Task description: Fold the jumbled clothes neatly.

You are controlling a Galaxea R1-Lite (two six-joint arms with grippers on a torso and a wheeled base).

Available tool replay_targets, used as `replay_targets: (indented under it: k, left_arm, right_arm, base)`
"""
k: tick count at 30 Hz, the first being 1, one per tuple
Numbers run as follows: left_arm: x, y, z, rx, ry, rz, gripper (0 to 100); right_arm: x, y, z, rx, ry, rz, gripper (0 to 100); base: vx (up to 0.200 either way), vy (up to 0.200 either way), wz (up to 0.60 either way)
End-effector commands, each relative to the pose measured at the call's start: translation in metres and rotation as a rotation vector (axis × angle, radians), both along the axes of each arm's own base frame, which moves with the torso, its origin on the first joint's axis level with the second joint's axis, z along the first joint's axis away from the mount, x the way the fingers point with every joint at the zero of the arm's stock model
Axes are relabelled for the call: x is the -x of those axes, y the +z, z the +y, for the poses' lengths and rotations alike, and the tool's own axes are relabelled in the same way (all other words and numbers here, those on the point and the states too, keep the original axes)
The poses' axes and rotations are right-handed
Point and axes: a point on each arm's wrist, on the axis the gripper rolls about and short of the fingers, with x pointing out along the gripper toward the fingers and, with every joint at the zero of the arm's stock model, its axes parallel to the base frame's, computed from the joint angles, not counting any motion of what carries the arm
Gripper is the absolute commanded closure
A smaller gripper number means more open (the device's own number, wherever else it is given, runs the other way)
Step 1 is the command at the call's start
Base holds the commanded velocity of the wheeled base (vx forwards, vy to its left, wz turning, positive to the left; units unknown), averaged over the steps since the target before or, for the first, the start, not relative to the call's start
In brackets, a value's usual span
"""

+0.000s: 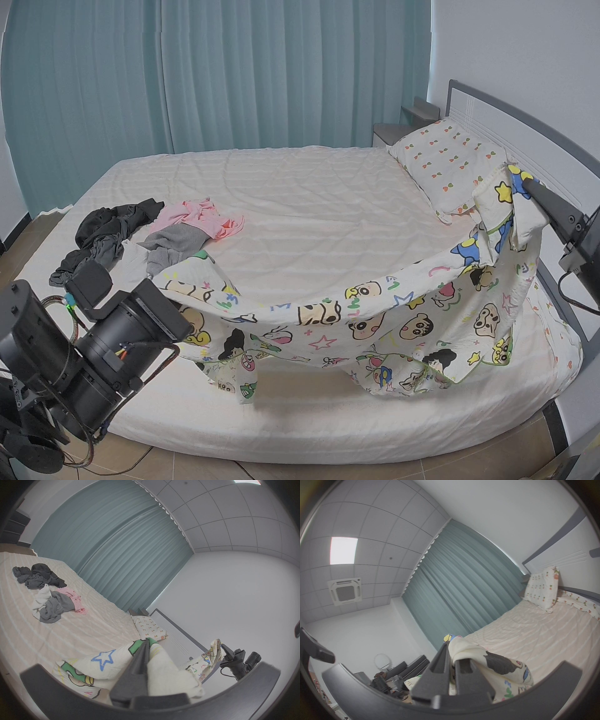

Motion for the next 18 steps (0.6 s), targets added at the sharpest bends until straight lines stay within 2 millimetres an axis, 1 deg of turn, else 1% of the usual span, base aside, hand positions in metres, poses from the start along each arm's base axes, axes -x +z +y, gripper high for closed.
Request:
replay_targets:
  k: [1,3,5,10,12,14,17,18]
  left_arm:
    - [0.024,0.018,0.012,0.022,-0.047,-0.022,100]
    - [0.033,0.023,0.016,0.009,-0.071,-0.009,100]
    - [0.038,0.028,0.021,-0.005,-0.076,0.007,100]
    - [0.046,0.041,0.028,0.014,-0.084,0.022,100]
    - [0.047,0.046,0.030,0.017,-0.083,0.027,100]
    - [0.047,0.046,0.030,0.010,-0.083,0.037,100]
    - [0.045,0.041,0.028,-0.019,-0.082,0.064,100]
    - [0.041,0.037,0.025,-0.035,-0.078,0.082,100]
  right_arm:
    - [0.019,0.013,-0.008,-0.022,0.047,-0.076,100]
    - [0.022,0.018,-0.010,-0.028,0.064,-0.101,100]
    - [0.024,0.019,-0.010,-0.022,0.086,-0.104,100]
    - [0.025,0.019,-0.010,-0.006,0.118,-0.091,100]
    - [0.025,0.022,-0.010,-0.013,0.122,-0.099,100]
    - [0.024,0.022,-0.009,-0.009,0.130,-0.094,100]
    - [0.015,0.012,-0.006,0.031,0.129,-0.009,100]
    - [0.009,0.007,-0.004,0.048,0.119,0.031,100]
  base:
    - [0.000,0.000,0.00]
    - [0.000,0.000,0.00]
    - [0.000,0.000,0.00]
    - [0.000,0.000,0.00]
    - [0.000,0.000,0.00]
    - [0.000,0.000,0.00]
    - [0.000,0.000,0.00]
    - [0.000,0.000,0.00]
